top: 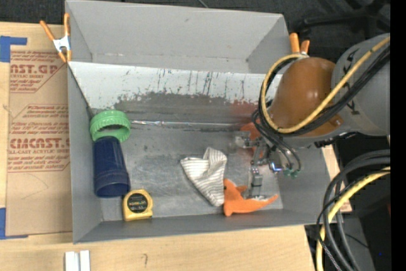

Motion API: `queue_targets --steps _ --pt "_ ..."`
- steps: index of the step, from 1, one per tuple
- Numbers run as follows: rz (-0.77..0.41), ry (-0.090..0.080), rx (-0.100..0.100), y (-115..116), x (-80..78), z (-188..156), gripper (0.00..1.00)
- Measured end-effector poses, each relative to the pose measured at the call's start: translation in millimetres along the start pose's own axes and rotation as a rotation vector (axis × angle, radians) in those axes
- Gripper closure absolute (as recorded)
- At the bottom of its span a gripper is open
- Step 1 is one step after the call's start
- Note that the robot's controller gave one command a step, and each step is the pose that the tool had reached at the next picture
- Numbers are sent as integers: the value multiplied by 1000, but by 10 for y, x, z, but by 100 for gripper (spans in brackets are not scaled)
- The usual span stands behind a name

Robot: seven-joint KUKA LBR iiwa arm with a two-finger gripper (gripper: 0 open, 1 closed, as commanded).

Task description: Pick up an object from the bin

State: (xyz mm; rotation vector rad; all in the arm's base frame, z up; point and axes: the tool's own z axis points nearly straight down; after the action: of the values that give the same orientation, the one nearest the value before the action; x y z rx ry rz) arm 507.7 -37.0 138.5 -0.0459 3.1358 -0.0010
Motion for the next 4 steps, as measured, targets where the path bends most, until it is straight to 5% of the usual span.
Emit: queue_targets --steps 1,2,3,4 --pt "-70 9 -2 -133 162 168 0" --pt "-97 3 1 -392 271 -119 0" --pt "-34 -5 -1 -391 246 708 0" --pt "1 5 -2 -297 283 687 100"
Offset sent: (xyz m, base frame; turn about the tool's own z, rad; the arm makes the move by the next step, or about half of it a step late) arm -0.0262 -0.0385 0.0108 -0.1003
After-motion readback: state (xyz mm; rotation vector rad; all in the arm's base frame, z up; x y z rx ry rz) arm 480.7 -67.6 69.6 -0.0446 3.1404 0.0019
